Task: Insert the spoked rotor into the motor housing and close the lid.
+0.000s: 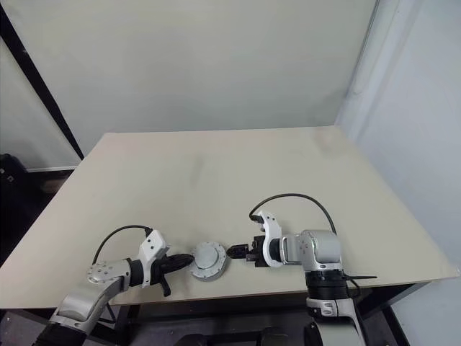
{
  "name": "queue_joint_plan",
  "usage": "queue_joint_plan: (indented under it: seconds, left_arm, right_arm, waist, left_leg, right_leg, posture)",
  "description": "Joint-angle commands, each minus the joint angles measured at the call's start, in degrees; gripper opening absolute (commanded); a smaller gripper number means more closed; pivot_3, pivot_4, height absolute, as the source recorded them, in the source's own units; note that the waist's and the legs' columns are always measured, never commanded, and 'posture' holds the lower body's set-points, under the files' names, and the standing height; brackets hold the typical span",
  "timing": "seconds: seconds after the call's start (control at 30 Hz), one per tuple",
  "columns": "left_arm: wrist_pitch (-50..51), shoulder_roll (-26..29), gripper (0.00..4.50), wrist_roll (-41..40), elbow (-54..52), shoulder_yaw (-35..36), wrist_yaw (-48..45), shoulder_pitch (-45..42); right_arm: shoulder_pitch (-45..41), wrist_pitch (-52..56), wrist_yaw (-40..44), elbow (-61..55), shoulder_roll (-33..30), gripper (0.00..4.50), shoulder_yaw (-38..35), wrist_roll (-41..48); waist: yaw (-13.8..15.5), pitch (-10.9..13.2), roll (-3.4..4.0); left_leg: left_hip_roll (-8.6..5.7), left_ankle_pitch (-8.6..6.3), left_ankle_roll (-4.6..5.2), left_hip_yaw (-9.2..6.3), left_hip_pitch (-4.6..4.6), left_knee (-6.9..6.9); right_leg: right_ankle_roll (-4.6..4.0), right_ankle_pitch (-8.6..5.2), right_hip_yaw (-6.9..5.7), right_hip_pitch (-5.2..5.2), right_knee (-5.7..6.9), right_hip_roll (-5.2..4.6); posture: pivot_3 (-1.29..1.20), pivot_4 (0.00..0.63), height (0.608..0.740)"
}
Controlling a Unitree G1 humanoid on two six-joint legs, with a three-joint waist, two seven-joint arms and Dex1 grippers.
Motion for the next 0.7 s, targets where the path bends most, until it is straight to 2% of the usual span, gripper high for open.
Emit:
queue_joint_plan:
  seconds: [0.03, 0.33, 0.7]
  left_arm:
    - [0.9, 0.4, 0.0, 1.2, 0.5, -1.1, -0.1, 0.4]
    - [1.2, 0.9, 0.0, 1.0, 0.1, -0.7, -0.1, 0.7]
    - [1.3, 1.2, 0.0, 0.9, -0.3, -0.6, 0.1, 0.9]
  right_arm:
    - [-1.8, 2.8, -0.5, 1.8, 2.6, 4.47, -5.1, 3.0]
    - [-3.2, 3.2, -2.5, 7.2, 7.7, 4.47, -12.4, 4.8]
    - [-2.9, 1.8, -4.3, 8.8, 11.9, 4.47, -13.6, 5.8]
  waist:
    - [0.0, 0.0, 0.02]
    - [-0.2, 0.0, 0.11]
    - [-0.4, 0.0, 0.2]
  left_leg:
    - [0.0, 0.0, 0.0, 0.0, 0.0, 0.0]
    - [0.0, 0.0, 0.0, -0.01, -0.02, -0.02]
    - [0.01, 0.0, 0.0, 0.01, -0.06, -0.06]
  right_leg:
    - [0.0, 0.0, 0.0, 0.0, 0.0, 0.0]
    - [0.01, 0.0, 0.0, -0.03, -0.01, 0.0]
    - [0.0, 0.0, 0.01, -0.2, -0.02, 0.0]
  posture:
    - [0.0, 0.0, 0.74]
    - [0.0, 0.0, 0.74]
    - [0.0, 0.0, 0.74]
